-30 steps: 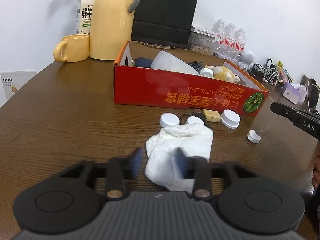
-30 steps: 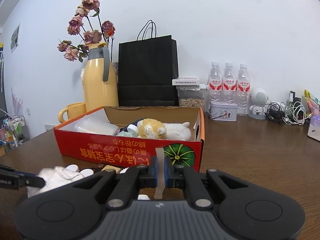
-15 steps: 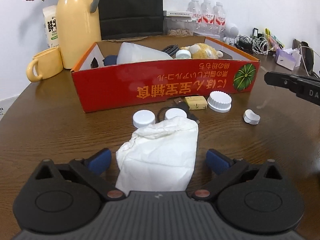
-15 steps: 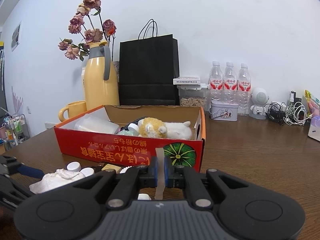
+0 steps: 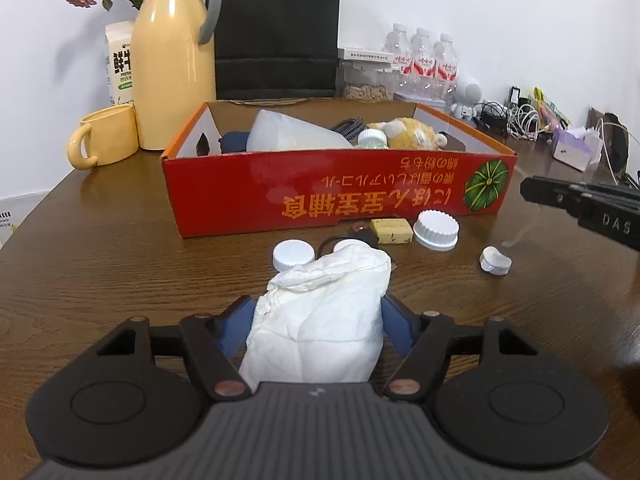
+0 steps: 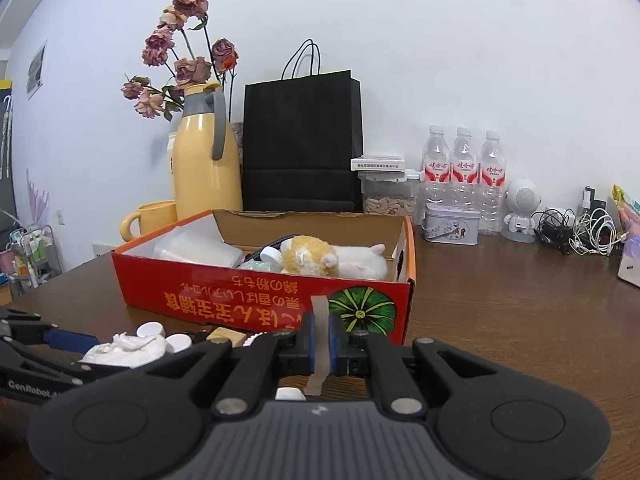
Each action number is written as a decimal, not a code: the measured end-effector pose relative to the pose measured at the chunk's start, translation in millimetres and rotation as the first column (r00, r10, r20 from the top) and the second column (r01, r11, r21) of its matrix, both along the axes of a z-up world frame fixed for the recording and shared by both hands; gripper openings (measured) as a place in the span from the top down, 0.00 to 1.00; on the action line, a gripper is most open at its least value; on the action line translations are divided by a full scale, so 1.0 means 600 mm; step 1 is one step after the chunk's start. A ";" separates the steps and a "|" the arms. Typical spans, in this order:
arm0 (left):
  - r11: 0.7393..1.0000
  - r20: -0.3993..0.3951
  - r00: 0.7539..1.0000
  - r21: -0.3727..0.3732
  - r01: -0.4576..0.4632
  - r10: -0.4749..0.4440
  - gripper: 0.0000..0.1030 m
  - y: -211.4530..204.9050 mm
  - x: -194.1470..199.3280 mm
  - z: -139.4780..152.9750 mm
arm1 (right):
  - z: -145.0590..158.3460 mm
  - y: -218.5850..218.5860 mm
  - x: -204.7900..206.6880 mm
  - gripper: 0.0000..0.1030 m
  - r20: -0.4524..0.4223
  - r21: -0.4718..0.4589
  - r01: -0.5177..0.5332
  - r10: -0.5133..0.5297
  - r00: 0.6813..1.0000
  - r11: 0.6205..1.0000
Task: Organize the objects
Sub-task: 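Carry the white cloth and plastic strip into the cardboard box and open both tools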
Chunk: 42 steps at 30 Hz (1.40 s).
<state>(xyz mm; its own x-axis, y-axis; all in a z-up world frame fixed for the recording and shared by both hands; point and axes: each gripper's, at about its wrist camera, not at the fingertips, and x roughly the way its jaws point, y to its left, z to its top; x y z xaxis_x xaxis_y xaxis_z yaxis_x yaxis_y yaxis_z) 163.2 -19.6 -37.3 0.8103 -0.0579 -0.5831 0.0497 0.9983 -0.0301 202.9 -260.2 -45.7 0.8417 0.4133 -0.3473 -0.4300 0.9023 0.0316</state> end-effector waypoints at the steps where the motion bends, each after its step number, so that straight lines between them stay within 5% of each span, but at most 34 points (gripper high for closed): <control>1: 1.000 0.004 1.000 -0.003 0.001 -0.001 0.33 0.001 -0.002 0.002 | 0.000 0.001 0.000 0.94 0.002 -0.004 -0.002 0.002 1.000 1.000; 14: 1.000 0.121 0.993 -0.021 0.019 -0.016 0.33 0.005 -0.004 0.078 | 0.034 0.029 -0.015 0.94 0.058 -0.032 -0.055 0.057 0.997 0.998; 25: 1.000 0.263 0.965 -0.030 -0.001 0.009 0.33 0.019 0.085 0.175 | 0.109 0.121 0.050 0.94 0.114 -0.052 -0.104 0.109 0.988 0.993; 42: 0.991 0.178 0.978 -0.098 -0.090 0.106 0.31 0.060 0.295 0.141 | 0.079 0.197 0.242 0.94 0.020 -0.035 -0.052 0.053 0.998 0.998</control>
